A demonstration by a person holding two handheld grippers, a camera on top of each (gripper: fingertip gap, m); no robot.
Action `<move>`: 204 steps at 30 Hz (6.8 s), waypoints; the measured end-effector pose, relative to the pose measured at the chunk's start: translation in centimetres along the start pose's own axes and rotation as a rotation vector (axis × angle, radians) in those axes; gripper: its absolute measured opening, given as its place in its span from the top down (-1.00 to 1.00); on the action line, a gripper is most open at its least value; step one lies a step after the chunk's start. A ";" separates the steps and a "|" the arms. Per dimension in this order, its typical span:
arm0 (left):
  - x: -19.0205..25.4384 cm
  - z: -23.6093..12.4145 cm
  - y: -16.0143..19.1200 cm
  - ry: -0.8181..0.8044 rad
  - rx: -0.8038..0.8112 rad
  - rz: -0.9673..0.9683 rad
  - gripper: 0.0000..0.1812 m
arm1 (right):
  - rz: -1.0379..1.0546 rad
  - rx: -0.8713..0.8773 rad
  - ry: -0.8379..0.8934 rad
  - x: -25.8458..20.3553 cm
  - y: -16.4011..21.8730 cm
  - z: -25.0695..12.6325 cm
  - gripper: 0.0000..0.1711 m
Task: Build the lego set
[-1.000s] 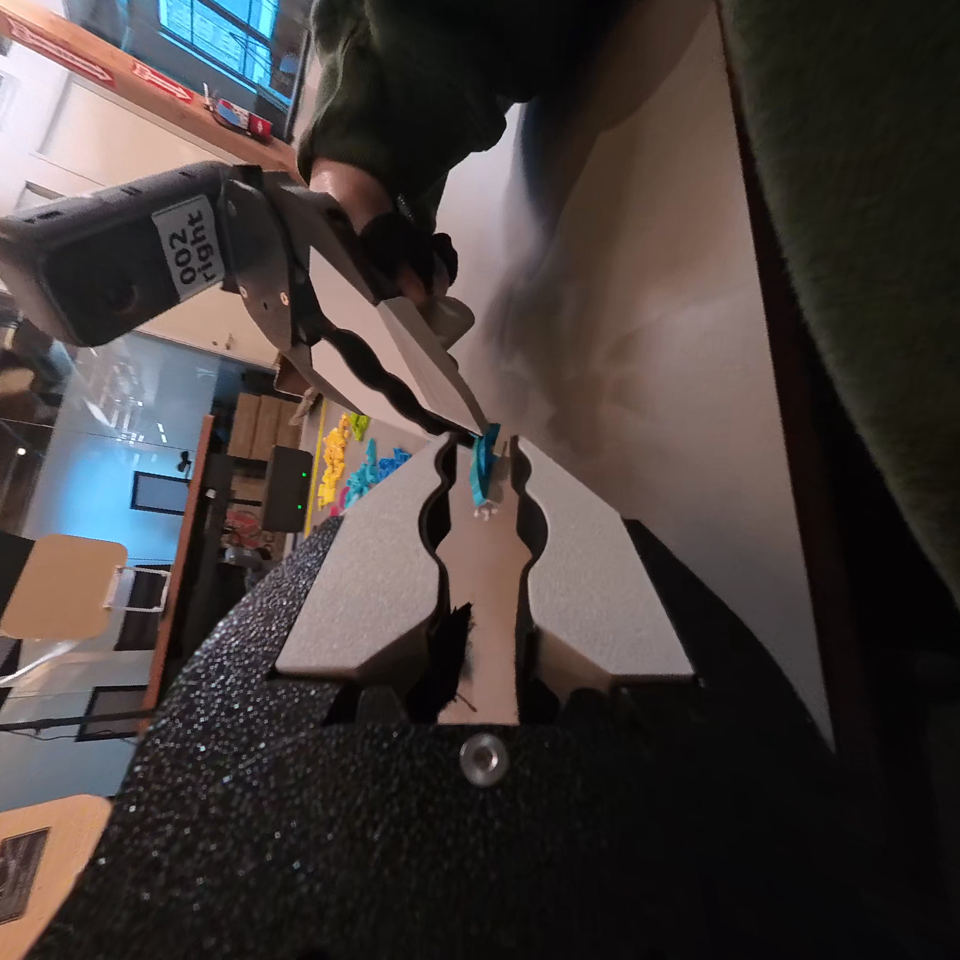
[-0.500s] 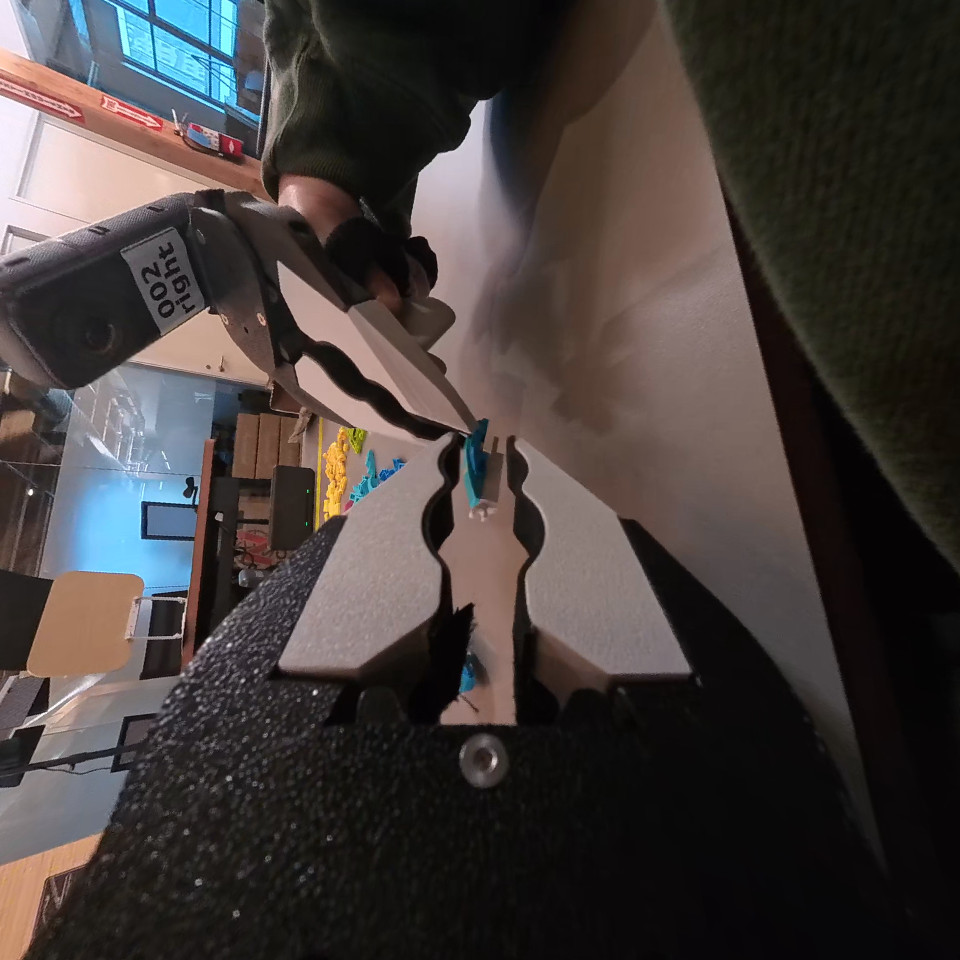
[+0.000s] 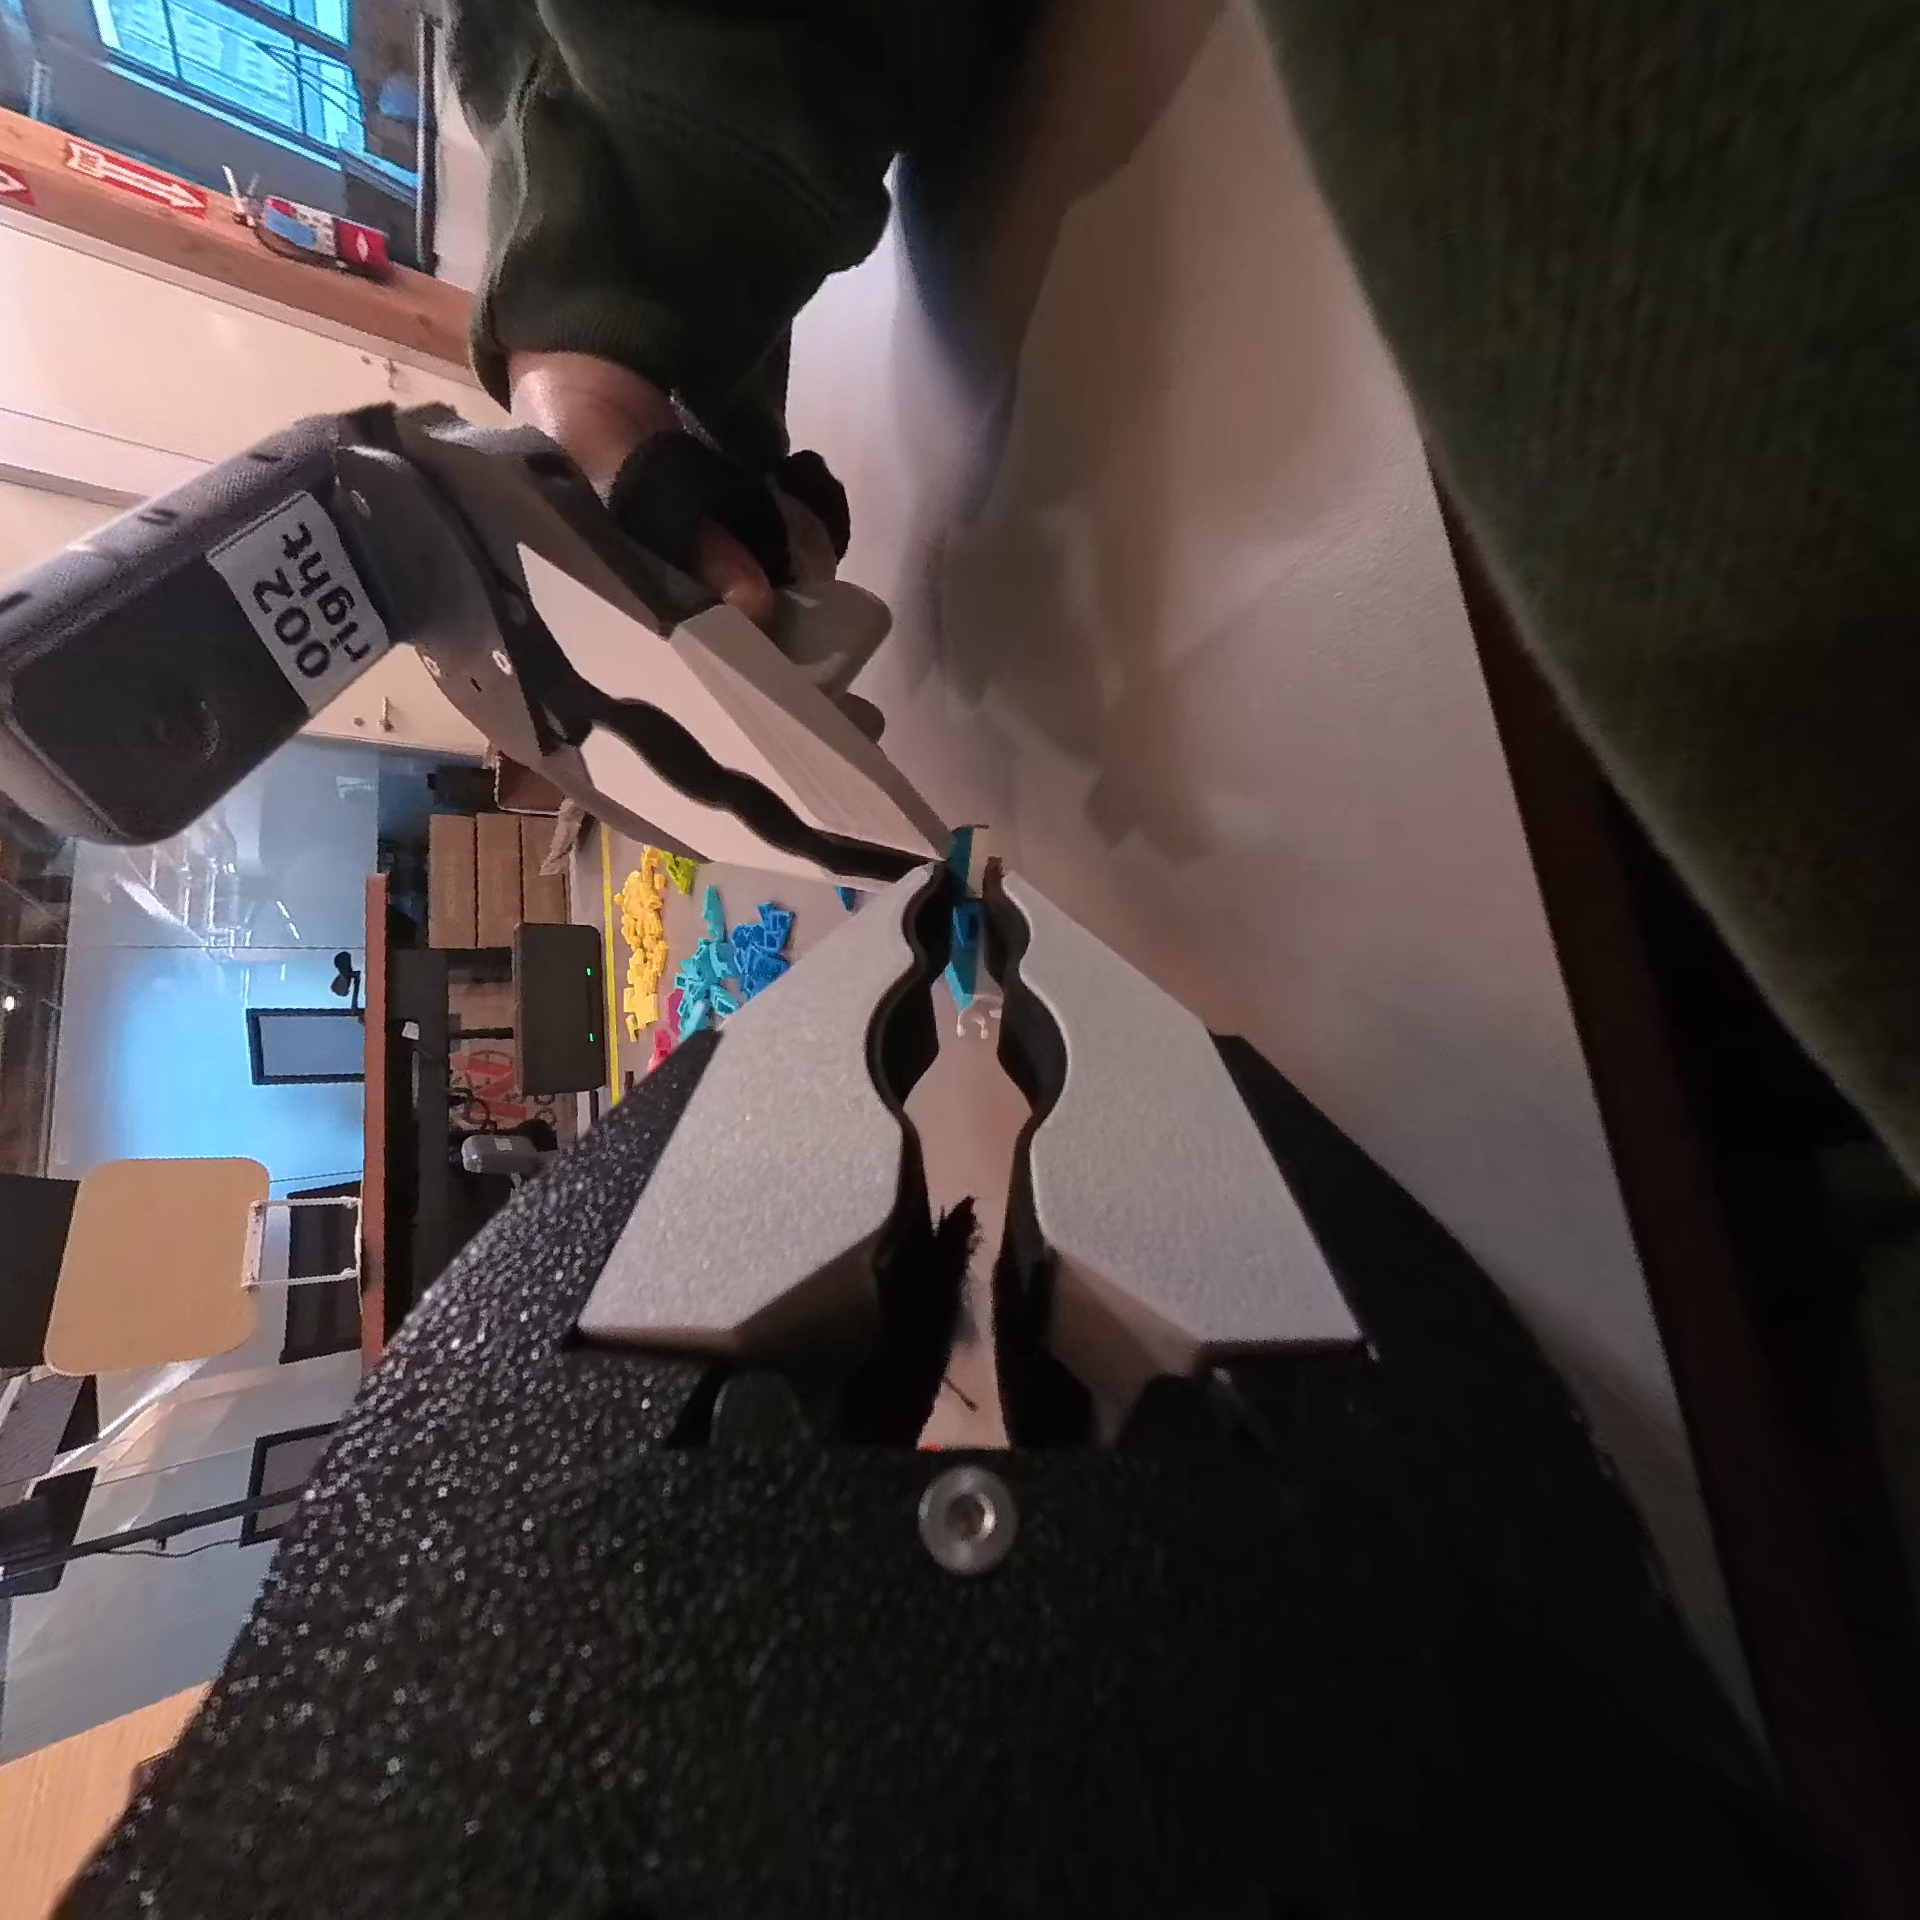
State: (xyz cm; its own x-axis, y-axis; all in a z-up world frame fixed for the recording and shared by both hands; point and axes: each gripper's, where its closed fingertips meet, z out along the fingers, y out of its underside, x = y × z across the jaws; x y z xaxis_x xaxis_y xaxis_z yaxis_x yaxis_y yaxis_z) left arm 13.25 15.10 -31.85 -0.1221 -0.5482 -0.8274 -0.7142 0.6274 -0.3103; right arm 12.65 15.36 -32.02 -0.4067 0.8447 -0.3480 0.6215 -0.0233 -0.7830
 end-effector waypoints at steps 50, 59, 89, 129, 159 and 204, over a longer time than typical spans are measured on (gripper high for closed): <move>-5.1 -3.7 2.9 -0.210 0.382 -0.875 0.45 | -0.053 0.051 0.742 5.5 2.1 -7.2 0.61; -5.6 -5.0 2.7 -0.279 0.447 -0.835 0.61 | -0.098 0.111 0.995 7.4 1.0 -9.4 0.58; -5.6 -5.0 2.9 -0.300 0.426 -0.830 0.65 | 0.101 -0.043 0.852 11.1 3.7 -10.8 0.82; -5.7 -5.1 2.9 -0.300 0.432 -0.834 0.75 | 0.294 0.058 0.926 17.2 3.2 -13.1 0.86; -5.3 -4.9 2.7 -0.299 0.407 -0.796 0.81 | 0.166 -0.329 0.673 20.2 1.5 -10.2 0.90; -5.2 -4.4 3.1 -0.319 0.362 -0.776 0.84 | -1.571 -1.418 0.476 7.9 6.9 -10.6 0.93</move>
State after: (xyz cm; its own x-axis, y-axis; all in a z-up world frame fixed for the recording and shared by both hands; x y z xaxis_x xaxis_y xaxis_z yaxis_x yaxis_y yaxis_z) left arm 8.62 17.46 -26.39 0.5370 -0.7433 -0.3989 -0.2500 0.3115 -0.9168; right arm 20.83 27.51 -34.75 -0.9282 -0.1909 0.3195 0.0727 0.7489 0.6587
